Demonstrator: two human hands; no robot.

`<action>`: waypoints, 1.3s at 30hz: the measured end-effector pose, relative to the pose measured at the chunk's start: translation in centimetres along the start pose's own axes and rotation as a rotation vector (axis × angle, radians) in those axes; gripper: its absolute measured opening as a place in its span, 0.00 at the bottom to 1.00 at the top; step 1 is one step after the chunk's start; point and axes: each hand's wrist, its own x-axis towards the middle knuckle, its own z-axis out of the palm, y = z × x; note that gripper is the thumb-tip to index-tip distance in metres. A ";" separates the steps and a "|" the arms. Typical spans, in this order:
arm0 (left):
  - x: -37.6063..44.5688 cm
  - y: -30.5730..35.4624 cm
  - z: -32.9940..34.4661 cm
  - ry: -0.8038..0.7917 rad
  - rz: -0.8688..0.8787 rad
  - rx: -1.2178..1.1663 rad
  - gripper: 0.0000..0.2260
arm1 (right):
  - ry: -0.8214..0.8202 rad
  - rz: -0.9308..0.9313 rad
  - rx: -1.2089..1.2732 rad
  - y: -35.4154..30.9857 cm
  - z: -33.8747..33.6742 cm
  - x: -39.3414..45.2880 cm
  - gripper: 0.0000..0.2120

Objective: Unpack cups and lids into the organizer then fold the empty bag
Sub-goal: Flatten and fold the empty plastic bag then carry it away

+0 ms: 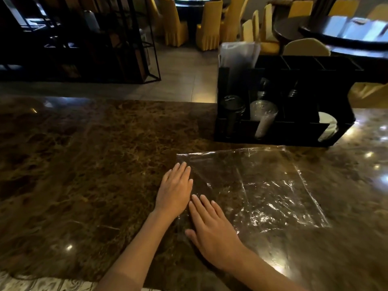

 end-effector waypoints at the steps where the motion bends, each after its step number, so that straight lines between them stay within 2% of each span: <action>1: 0.0 -0.5 0.2 -0.038 -0.008 0.025 0.23 | -0.023 -0.028 -0.046 0.1 0.2 -0.8 0.32; 4: 0.6 -1.4 0.5 -0.111 0.016 0.096 0.26 | -0.055 -0.145 -0.118 0.1 0.9 -3.7 0.33; 6: 1.2 -1.4 0.5 -0.130 -0.019 0.097 0.25 | 0.006 -0.171 -0.136 0.3 1.0 -4.4 0.30; 9: 2.0 -0.1 0.4 -0.062 -0.069 0.070 0.21 | 0.087 0.004 -0.011 0.0 -0.6 -2.4 0.24; 11: 2.4 0.5 0.6 -0.063 -0.005 0.094 0.21 | 0.040 0.024 0.055 -0.1 -1.3 -0.5 0.28; 13: 2.9 0.1 0.5 -0.111 0.054 0.090 0.23 | -0.082 -0.052 0.070 -0.3 -1.0 0.2 0.33; 16: 4.1 -1.5 0.0 -0.199 0.075 0.079 0.25 | -0.121 -0.215 -0.084 -0.8 0.4 -1.7 0.33; 20: 5.5 -2.1 -0.1 -0.266 0.070 0.102 0.27 | -0.142 -0.309 -0.104 0.0 0.4 -3.0 0.32; 23: 5.5 -2.2 0.1 -0.260 0.067 0.101 0.27 | -0.195 -0.306 0.175 0.2 -0.7 -1.4 0.34; 27: 5.4 -2.2 -0.1 -0.269 0.073 0.109 0.27 | -0.221 -0.434 0.164 -0.8 0.0 -1.2 0.36; 29: 5.5 -1.9 -0.5 -0.282 0.057 0.102 0.27 | -0.265 -0.471 0.349 -0.4 -0.6 -1.3 0.29; 31: 5.2 -0.9 -1.0 -0.218 0.015 0.054 0.26 | -0.147 -0.270 0.688 0.8 -2.0 -0.3 0.17; 32: 4.5 -0.1 -1.1 -0.155 -0.004 0.029 0.26 | -0.008 -0.127 0.733 1.9 -2.5 0.5 0.14; 33: 3.8 0.8 -1.0 -0.110 -0.001 0.036 0.25 | 0.143 -0.008 0.654 3.0 -2.9 1.3 0.16; 34: 2.9 1.7 -0.7 -0.095 0.024 0.067 0.26 | 0.227 0.077 0.510 4.2 -2.8 2.0 0.21; 35: 2.2 2.4 -0.2 -0.112 0.052 0.101 0.26 | 0.227 0.127 0.372 5.3 -2.3 2.4 0.25; 37: 1.2 2.8 0.6 -0.151 0.044 0.115 0.26 | 0.078 0.160 0.145 7.3 -1.0 2.2 0.29; 39: 1.3 2.3 0.6 -0.155 0.010 0.087 0.27 | -0.003 0.194 0.017 10.0 -0.1 0.7 0.31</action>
